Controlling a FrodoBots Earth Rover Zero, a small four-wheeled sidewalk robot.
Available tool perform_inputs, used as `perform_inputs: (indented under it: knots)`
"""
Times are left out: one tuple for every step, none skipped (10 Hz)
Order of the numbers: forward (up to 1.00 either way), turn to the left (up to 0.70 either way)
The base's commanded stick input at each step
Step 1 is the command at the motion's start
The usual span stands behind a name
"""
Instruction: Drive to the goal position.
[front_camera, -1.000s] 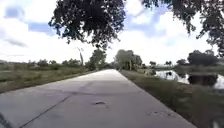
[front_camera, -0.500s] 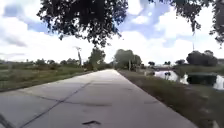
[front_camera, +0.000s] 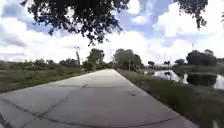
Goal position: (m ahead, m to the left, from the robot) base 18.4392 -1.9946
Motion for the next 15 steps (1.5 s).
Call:
perform_inputs:
  knots:
    - [1.00,0.00]
    - [1.00,0.00]
    - [1.00,0.00]
    - [1.00,0.00]
    - [1.00,0.00]
    - [1.00,0.00]
    - [1.00,0.00]
    - [1.00,0.00]
    - [1.00,0.00]
    - [1.00,0.00]
    - [1.00,0.00]
    - [1.00,0.00]
    - [1.00,0.00]
    - [1.00,0.00]
    - [1.00,0.00]
